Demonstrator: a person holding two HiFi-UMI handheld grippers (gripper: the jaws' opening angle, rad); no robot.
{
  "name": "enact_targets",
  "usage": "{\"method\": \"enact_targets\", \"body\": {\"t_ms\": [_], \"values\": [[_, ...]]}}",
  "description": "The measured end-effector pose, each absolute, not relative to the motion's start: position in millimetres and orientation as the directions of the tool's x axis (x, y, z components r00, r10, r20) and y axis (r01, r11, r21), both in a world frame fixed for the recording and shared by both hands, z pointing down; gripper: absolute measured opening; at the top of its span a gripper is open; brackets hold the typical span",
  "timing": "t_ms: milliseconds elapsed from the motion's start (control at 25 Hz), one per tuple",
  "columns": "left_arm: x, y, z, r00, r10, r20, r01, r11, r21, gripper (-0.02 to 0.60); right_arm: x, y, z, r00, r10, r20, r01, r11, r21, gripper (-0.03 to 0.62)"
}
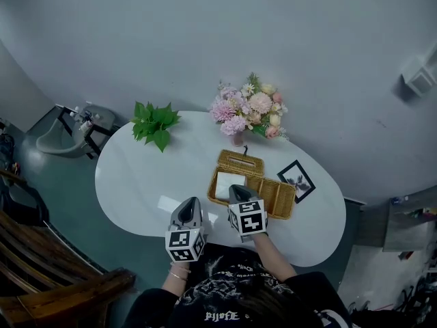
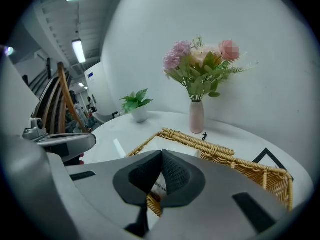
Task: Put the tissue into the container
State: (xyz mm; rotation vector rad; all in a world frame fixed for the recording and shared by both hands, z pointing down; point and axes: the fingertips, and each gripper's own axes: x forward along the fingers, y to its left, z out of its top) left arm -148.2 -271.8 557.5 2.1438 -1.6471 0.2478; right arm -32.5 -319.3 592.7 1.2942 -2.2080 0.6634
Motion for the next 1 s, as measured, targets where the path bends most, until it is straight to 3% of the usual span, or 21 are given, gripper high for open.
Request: {"method": "enact_targets", "body": {"t_ms": [1000], "values": [[-153.7, -282.2, 564.1, 0.29, -0.869, 0.4, -0.953, -0.222, 0.208, 0.025, -35.3, -327.9, 608.7, -0.391, -0.595, 0.702, -0.904, 0.392, -0.172, 0.023]]}}
